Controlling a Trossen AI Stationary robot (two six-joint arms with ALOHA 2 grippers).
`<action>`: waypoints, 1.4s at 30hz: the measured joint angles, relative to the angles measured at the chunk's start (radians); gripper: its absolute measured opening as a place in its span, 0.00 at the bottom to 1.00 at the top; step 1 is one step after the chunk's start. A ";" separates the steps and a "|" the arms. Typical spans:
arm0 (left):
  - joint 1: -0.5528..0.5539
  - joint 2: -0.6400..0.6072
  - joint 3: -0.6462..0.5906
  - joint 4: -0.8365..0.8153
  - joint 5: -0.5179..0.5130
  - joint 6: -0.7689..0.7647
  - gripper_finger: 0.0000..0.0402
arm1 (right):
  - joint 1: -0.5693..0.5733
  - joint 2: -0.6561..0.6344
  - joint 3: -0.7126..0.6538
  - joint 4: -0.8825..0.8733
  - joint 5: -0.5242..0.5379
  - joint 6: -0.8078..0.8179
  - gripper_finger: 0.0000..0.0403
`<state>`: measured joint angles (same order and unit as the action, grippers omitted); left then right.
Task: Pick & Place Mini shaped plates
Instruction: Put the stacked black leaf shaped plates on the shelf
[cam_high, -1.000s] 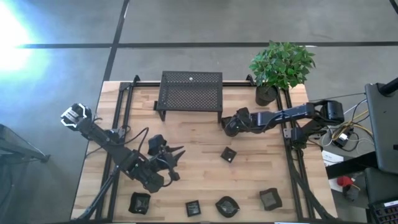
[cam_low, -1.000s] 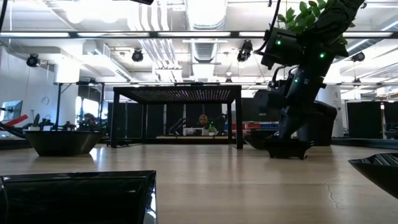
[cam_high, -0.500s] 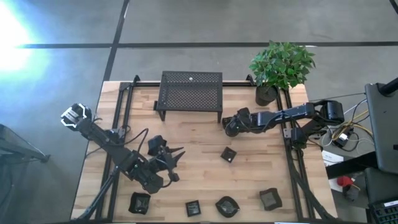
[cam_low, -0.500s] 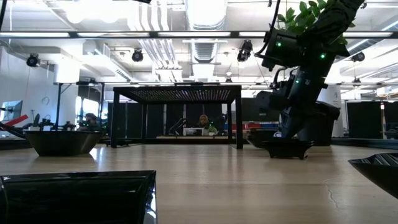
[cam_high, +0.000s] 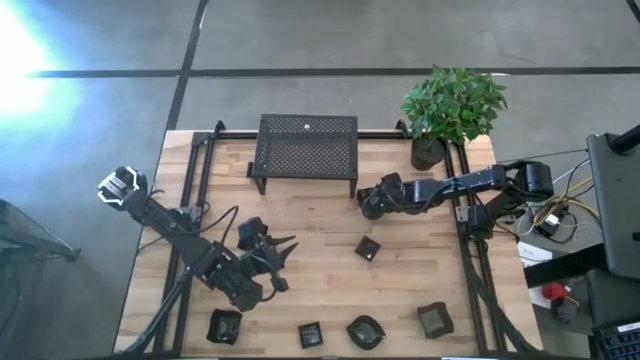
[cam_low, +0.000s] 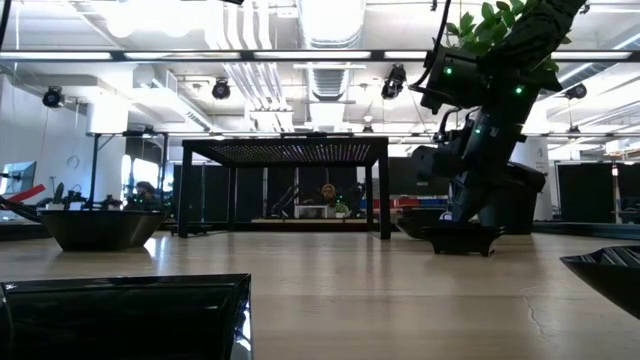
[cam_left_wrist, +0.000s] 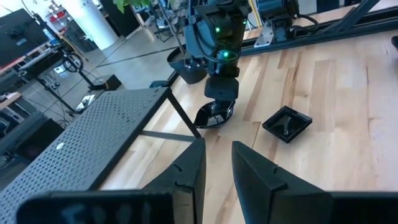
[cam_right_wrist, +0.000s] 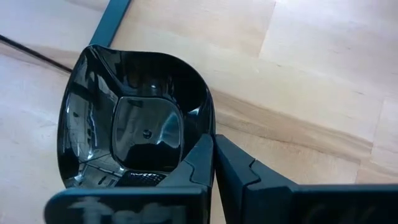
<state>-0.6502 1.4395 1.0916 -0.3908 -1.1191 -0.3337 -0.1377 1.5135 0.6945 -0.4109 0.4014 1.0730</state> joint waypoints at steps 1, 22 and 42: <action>0.000 0.000 0.000 0.000 0.000 0.004 0.19 | 0.000 0.000 0.000 0.001 0.007 -0.001 0.02; 0.000 0.000 0.001 0.009 -0.020 0.049 0.19 | -0.001 0.000 0.000 0.005 0.012 -0.004 0.09; 0.000 0.000 0.002 0.010 -0.019 0.051 0.19 | -0.001 0.071 -0.001 0.055 0.010 0.007 0.23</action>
<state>-0.6502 1.4395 1.0931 -0.3807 -1.1385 -0.2829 -0.1387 1.5850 0.6935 -0.3554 0.4110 1.0803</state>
